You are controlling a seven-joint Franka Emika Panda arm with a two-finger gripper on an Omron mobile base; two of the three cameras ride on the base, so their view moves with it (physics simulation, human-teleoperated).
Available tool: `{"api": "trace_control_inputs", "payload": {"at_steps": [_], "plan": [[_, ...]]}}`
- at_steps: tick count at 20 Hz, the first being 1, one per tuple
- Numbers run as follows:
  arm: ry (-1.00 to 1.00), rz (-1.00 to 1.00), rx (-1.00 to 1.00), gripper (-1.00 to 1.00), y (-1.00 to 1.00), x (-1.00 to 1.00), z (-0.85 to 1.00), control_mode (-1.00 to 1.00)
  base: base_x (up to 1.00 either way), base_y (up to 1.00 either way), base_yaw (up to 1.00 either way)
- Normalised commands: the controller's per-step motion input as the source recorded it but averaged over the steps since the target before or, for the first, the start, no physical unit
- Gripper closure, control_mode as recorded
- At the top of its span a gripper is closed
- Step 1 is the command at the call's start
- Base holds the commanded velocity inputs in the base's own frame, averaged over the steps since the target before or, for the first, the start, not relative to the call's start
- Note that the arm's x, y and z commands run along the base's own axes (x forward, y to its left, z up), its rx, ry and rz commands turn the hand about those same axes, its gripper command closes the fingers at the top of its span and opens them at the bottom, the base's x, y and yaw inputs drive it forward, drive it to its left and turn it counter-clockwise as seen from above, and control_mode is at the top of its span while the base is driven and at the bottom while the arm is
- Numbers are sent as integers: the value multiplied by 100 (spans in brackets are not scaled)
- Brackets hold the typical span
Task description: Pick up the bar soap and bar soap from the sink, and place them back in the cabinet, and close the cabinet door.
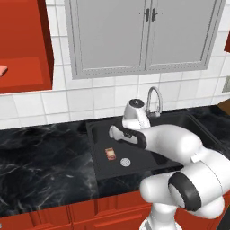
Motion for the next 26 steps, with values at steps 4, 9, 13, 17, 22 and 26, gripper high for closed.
{"api": "trace_control_inputs", "payload": {"at_steps": [4,9,13,17,22,26], "plan": [[0,0,0,-100,3,26,-30,-100,0,0,0],[2,0,0,-100,2,24,-27,-100,0,0,0],[4,0,0,-100,5,24,-25,-100,0,0,0],[6,0,0,-100,7,22,-24,-100,0,0,0],[7,0,0,-100,3,18,-26,-100,0,0,0],[6,0,0,-100,3,15,-27,-100,0,0,0]]}}
